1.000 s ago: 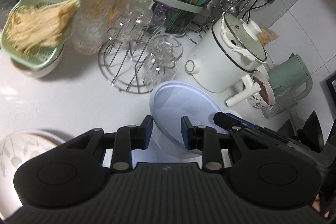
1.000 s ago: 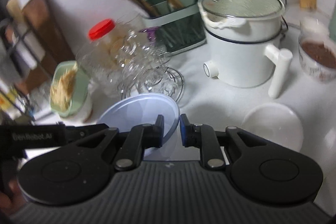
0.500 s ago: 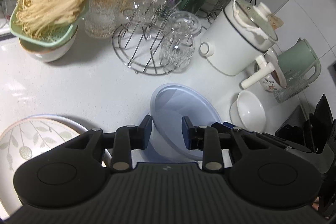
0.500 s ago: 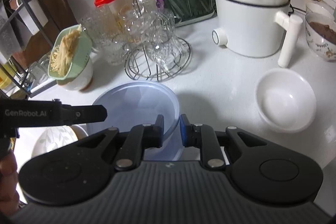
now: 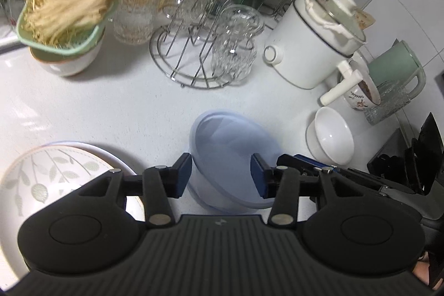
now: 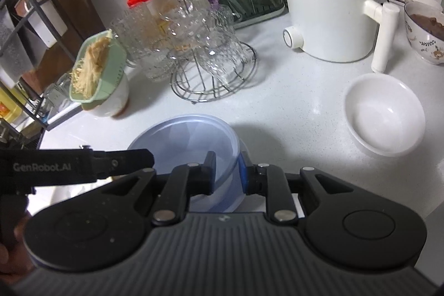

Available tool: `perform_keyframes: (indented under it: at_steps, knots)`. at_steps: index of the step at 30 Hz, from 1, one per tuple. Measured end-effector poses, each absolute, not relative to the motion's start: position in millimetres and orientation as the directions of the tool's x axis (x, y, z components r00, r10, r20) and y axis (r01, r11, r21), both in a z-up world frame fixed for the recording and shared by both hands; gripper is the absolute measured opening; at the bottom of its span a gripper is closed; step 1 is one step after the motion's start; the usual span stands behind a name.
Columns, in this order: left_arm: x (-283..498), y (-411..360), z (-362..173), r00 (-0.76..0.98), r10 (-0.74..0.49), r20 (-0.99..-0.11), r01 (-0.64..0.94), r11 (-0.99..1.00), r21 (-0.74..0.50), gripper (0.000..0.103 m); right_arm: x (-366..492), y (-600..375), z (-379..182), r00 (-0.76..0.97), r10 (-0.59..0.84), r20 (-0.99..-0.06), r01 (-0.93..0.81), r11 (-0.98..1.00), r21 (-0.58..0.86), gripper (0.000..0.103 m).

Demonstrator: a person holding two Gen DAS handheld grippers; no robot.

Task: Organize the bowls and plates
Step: 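Lift the nested blue bowls with both grippers and carry them over the plates, then lower the blue bowls onto the plate stack and open both grippers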

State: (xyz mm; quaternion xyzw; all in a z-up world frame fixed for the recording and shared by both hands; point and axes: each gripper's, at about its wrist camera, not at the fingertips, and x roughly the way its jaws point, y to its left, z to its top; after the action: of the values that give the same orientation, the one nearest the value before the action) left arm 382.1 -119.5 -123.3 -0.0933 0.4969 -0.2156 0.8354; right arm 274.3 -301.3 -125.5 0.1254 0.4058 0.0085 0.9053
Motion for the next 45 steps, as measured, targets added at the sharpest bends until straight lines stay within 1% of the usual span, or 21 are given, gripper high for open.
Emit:
perform_keyframes:
  at_steps: [6, 8, 17, 25, 34, 42, 45]
  knots:
    - [377, -120, -84, 0.447, -0.454, -0.77, 0.3, 0.888, -0.349, 0.053, 267, -300, -94, 0.69, 0.097, -0.718, 0.095, 0.97, 0.222, 0.027]
    - [376, -119, -72, 0.456, -0.459, -0.762, 0.305, 0.885, -0.35, 0.053, 264, -302, -82, 0.7, 0.085, -0.709, 0.106, 0.97, 0.221, 0.033]
    - [365, -118, -39, 0.5, -0.457, -0.736, 0.327, 0.886, -0.328, 0.053, 253, -308, -45, 0.728, 0.048, -0.684, 0.126, 0.971, 0.202, 0.033]
    - [357, -123, -32, 0.526, -0.464, -0.713, 0.331, 0.884, -0.331, 0.053, 243, -312, -37, 0.745, 0.04, -0.666, 0.119, 0.974, 0.192, 0.033]
    - [360, -133, -38, 0.538, -0.46, -0.706, 0.339, 0.885, -0.318, 0.053, 242, -320, -38, 0.769, 0.025, -0.639, 0.11, 0.979, 0.171, 0.033]
    - [376, -151, -47, 0.523, -0.476, -0.707, 0.381, 0.873, -0.305, 0.058, 247, -338, -47, 0.775, -0.016, -0.632, 0.161, 0.972, 0.173, 0.033]
    - [383, -162, -50, 0.512, -0.484, -0.71, 0.4, 0.866, -0.302, 0.063, 248, -349, -49, 0.775, -0.043, -0.63, 0.194, 0.965, 0.173, 0.034]
